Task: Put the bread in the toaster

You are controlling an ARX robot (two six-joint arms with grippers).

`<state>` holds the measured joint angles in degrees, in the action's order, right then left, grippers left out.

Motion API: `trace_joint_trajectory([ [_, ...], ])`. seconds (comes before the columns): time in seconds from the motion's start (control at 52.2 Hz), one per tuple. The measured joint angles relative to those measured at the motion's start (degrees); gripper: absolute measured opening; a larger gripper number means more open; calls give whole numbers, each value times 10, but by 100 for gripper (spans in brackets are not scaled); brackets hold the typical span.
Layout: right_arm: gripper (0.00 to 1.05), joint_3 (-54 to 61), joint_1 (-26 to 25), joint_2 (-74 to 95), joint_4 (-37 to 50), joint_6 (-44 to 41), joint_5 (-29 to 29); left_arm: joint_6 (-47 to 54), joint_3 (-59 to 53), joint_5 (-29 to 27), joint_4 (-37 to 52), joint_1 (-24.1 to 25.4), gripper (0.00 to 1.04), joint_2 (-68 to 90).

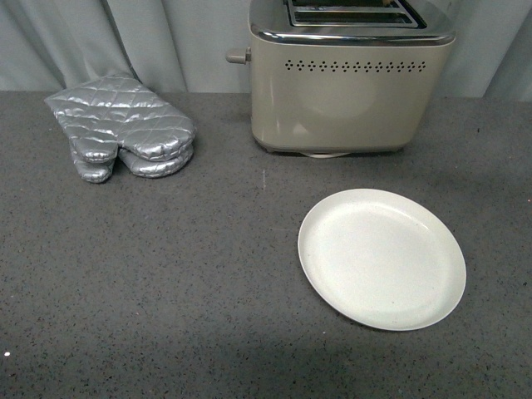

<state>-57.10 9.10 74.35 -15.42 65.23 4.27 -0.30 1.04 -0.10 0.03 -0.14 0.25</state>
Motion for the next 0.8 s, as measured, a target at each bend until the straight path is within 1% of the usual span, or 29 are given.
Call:
trace_joint_trajectory([
  [0.134, 0, -68, 38, 51, -39, 52, -107, 0, 0, 0, 0, 0, 98, 0],
  [0.23, 0, -108, 51, 83, -68, 88, -147, 0, 0, 0, 0, 0, 98, 0],
  [0.421, 0, -184, 63, 146, -102, 124, -177, 0, 0, 0, 0, 0, 98, 0],
  [0.804, 0, -311, 76, 250, -160, 159, -207, 0, 0, 0, 0, 0, 98, 0],
])
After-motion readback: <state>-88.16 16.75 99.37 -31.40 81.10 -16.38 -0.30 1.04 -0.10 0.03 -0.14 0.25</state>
